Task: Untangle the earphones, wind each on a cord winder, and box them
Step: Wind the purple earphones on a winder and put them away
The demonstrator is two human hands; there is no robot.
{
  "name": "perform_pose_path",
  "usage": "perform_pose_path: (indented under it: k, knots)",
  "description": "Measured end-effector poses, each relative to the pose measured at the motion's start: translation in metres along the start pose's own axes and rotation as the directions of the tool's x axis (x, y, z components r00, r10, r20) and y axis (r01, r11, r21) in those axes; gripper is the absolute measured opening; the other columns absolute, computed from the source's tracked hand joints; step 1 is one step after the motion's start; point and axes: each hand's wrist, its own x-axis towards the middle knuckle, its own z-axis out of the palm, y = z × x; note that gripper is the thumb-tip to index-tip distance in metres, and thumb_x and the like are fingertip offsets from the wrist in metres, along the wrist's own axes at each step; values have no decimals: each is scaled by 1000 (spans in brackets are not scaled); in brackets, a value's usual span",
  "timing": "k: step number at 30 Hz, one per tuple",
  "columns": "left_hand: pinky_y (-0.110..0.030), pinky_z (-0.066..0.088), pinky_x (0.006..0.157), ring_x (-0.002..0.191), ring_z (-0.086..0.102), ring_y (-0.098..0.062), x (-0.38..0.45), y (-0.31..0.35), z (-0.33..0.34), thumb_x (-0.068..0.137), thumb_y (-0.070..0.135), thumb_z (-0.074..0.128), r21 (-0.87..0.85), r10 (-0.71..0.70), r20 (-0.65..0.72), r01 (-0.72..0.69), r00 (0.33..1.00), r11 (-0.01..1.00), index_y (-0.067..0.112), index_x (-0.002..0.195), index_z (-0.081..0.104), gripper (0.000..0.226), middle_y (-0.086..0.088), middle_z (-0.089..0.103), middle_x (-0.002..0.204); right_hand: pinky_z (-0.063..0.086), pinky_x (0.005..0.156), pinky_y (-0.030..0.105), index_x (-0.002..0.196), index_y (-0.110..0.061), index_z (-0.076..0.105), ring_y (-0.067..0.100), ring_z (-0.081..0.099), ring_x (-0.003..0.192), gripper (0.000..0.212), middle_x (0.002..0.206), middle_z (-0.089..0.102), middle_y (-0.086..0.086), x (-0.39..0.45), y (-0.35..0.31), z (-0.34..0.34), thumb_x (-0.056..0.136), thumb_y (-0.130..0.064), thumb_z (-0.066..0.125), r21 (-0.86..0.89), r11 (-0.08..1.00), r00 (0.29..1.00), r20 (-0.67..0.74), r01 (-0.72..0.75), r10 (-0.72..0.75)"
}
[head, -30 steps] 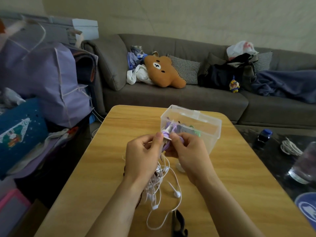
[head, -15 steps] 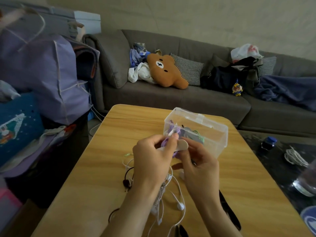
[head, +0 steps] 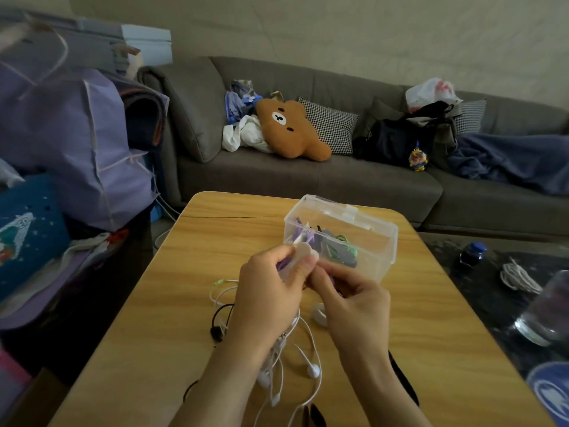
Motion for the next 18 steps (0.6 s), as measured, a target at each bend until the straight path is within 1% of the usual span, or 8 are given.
perform_pose_path:
  k: [2, 3, 5, 7, 9, 12, 15, 18]
  knots:
    - [-27, 60, 76, 84, 71, -4, -1, 4, 2, 97, 35, 60, -176, -140, -7, 137, 990, 975, 29, 100, 73, 15, 9, 75, 85, 59, 75, 24, 89, -21, 80, 9, 74, 83, 15, 84, 78, -5, 0, -1, 0, 86, -7, 75, -17, 1000, 999, 23, 23, -23]
    - [-27, 58, 74, 82, 71, -6, -1, 5, 2, 98, 32, 60, -278, -239, -7, 227, 971, 933, 27, 94, 74, 15, 8, 75, 83, 59, 75, 24, 90, -20, 79, 9, 74, 83, 16, 85, 78, -6, 0, -1, 0, 85, -6, 76, -44, 998, 998, 38, 43, -41]
    - [-25, 51, 65, 71, 67, -11, 0, 8, 1, 97, 25, 62, -458, -399, 36, 370, 916, 809, 14, 87, 73, 18, 3, 72, 74, 61, 75, 28, 92, -19, 80, 11, 74, 81, 16, 85, 77, -6, -1, 0, 0, 85, -5, 76, -101, 992, 995, 80, 71, -63]
    - [-28, 49, 59, 66, 61, -16, 1, 10, 0, 96, 22, 61, -602, -469, 70, 413, 880, 684, 7, 85, 67, 19, -4, 65, 71, 62, 76, 33, 94, -19, 79, 11, 74, 79, 14, 84, 77, -7, -3, 2, 1, 85, -9, 77, -133, 988, 992, 110, 71, -57]
    - [-34, 50, 65, 72, 59, -22, 1, 10, -1, 95, 23, 61, -692, -515, 61, 409, 855, 596, 8, 89, 64, 16, -10, 59, 78, 61, 76, 34, 96, -21, 79, 10, 74, 81, 14, 84, 77, -9, -5, 2, 4, 84, -14, 79, -156, 985, 990, 126, 76, -57]
    - [-43, 50, 74, 82, 56, -30, 2, 8, 3, 92, 29, 64, -716, -550, -38, 361, 834, 597, 11, 97, 64, 19, -14, 56, 88, 60, 78, 31, 97, -27, 78, 10, 72, 88, 16, 88, 76, -13, -9, 2, 10, 85, -18, 80, -171, 981, 987, 152, 87, -60]
    - [-41, 51, 73, 82, 58, -24, 2, 9, 3, 93, 28, 66, -748, -542, -155, 260, 826, 610, 19, 106, 63, 16, -8, 58, 89, 60, 81, 34, 98, -29, 79, 10, 72, 90, 12, 90, 76, -13, -11, 2, 13, 89, -23, 74, -143, 988, 989, 142, 52, -31]
    - [-40, 57, 67, 75, 63, -26, -1, 14, 2, 94, 26, 65, -773, -506, -176, 200, 844, 602, 20, 108, 59, 15, -12, 61, 94, 60, 80, 31, 102, -29, 79, 10, 72, 92, 18, 94, 76, -11, -13, -1, 13, 86, -24, 78, -102, 994, 986, 161, 47, -30]
